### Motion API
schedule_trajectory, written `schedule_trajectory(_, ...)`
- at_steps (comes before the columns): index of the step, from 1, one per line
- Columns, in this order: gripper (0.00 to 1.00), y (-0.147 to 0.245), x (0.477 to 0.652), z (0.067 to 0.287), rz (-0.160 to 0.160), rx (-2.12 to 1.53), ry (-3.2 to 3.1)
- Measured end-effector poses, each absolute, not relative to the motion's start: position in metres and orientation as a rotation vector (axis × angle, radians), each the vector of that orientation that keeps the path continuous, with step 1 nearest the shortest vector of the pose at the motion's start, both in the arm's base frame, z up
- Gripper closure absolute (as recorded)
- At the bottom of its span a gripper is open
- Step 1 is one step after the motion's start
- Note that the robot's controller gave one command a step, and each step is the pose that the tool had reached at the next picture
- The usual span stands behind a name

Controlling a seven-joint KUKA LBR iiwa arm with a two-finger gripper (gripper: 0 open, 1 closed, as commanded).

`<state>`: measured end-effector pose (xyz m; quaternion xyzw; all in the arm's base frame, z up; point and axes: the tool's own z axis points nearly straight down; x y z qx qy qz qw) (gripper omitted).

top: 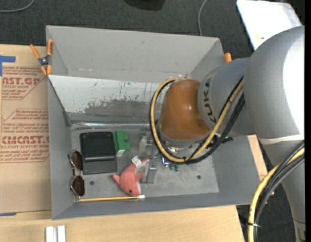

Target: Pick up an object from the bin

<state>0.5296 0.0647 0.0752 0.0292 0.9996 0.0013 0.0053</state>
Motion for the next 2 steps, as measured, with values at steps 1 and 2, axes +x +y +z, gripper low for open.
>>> schedule_trajectory(1, 0.00, 0.107, 0.537, 0.071, 0.001, 0.033, 3.137)
schedule_trajectory(2, 0.00, 0.132, 0.509, 0.070, -0.002, -0.218, 3.128)
